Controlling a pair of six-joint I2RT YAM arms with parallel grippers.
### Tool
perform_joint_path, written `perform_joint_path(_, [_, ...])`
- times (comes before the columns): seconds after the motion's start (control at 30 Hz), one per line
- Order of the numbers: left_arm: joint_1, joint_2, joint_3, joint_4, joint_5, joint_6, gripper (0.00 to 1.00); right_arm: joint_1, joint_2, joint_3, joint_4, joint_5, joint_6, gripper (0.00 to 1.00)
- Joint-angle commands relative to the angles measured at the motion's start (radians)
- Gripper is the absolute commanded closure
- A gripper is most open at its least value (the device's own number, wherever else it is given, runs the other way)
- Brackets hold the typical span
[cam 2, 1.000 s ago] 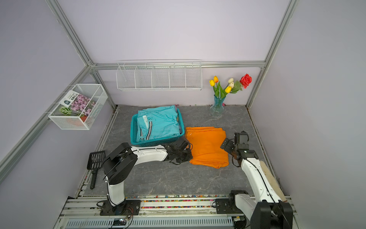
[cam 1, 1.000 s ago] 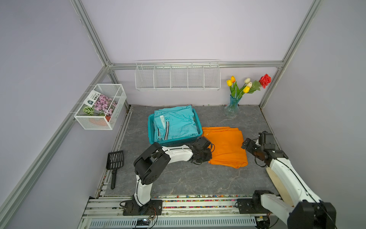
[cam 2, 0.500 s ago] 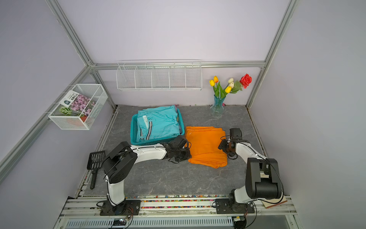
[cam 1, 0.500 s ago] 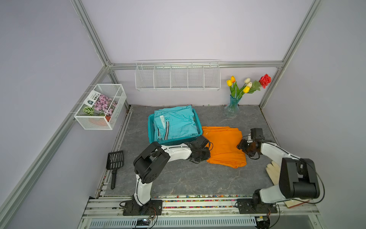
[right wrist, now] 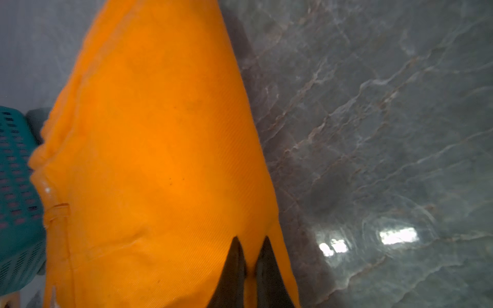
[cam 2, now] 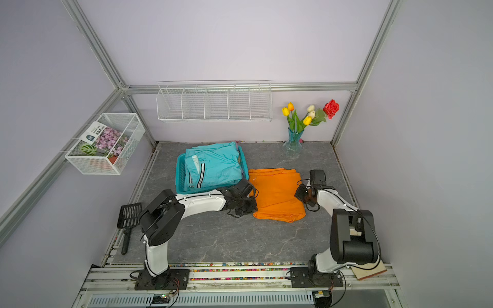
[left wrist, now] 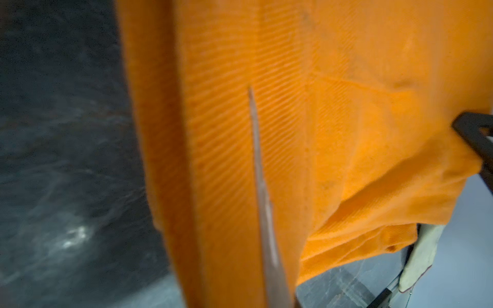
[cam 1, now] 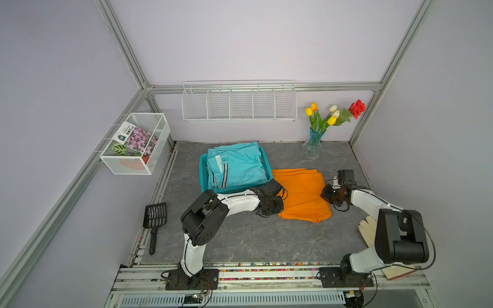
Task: Put the folded long pants in the basket
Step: Pick up the long pant at the center of the board.
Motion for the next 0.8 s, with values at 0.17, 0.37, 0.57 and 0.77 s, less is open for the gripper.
perform_joint_path(0.17, [0.013,-0.098,0.346,-0.339,-0.134,0.1,1.0,0.033,-0.191,0.139,-0.091,-0.075,-0.032,1.0])
perform_joint_path(0.37, [0.021,-0.19,0.523,-0.514,-0.203,0.148,1.0,0.155,-0.255,0.323,-0.238,0.006,-0.045,1.0])
perform_joint_path(0.57, [0.045,-0.395,0.568,-0.538,-0.34,0.191,1.0,0.323,-0.244,0.537,-0.33,0.093,-0.041,1.0])
perform_joint_path(0.77, [0.209,-0.467,0.709,-0.663,-0.255,0.242,1.0,0.51,-0.167,0.805,-0.415,0.222,-0.056,1.0])
